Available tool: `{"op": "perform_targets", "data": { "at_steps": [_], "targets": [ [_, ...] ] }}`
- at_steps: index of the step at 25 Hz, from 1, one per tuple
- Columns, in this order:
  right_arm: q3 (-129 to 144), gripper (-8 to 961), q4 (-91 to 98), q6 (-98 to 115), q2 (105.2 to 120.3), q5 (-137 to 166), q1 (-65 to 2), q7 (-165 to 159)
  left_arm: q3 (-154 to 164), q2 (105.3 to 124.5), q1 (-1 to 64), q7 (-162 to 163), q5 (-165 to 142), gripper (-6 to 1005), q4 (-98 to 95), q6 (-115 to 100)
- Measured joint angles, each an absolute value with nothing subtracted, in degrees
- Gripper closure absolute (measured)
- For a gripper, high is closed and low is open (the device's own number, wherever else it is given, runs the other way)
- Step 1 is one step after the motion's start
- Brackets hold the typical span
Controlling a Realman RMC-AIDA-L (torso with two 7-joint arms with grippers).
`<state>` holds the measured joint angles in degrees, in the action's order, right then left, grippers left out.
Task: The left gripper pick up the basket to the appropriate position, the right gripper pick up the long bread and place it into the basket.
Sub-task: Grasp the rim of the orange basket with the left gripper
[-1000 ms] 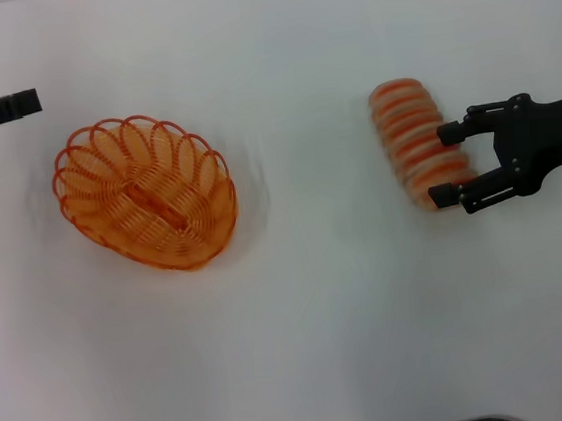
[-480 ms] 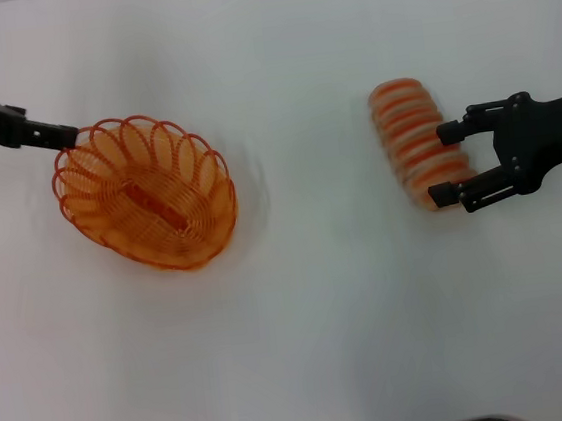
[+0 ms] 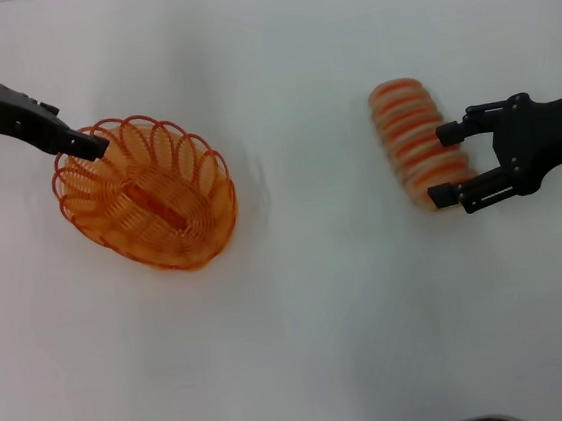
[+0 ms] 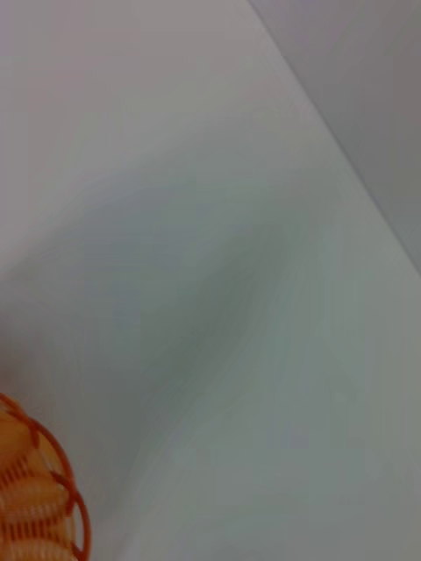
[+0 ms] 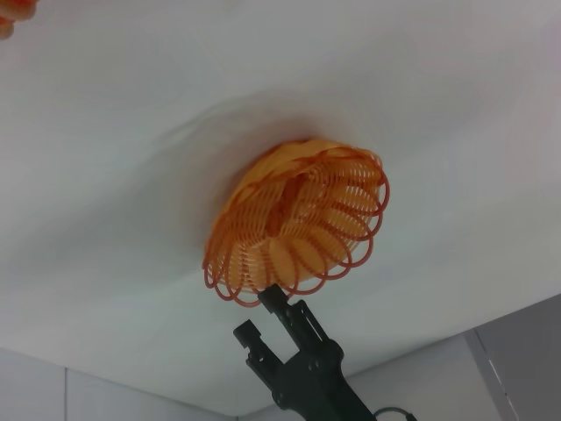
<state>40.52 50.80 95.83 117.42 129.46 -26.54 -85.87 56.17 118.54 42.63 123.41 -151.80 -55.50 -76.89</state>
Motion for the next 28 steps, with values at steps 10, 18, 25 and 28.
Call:
{"op": "perform_targets", "data": {
  "at_steps": [10,18,25,28],
  "targets": [
    [40.5,7,50.8,95.8,117.42,129.5,-26.8,-85.9,57.2,121.62,43.5,123.5,-158.4,158,-54.8,-73.8],
    [40.5,7,50.8,95.6,117.35,129.5,-26.9,-85.9,57.6,122.20,43.5,123.6,-158.8,226,-54.7,-73.2],
    [40.4,8,50.8,95.5,117.33,129.5,-26.9,-85.9,57.5,121.95,44.0,124.7,-159.1,347,-54.3,-73.3],
    [40.2,8,50.8,95.6,117.32,129.5,-27.0,-85.9,57.6,121.53,44.5,125.3,-159.3,468,-53.3,-73.5]
  ]
}}
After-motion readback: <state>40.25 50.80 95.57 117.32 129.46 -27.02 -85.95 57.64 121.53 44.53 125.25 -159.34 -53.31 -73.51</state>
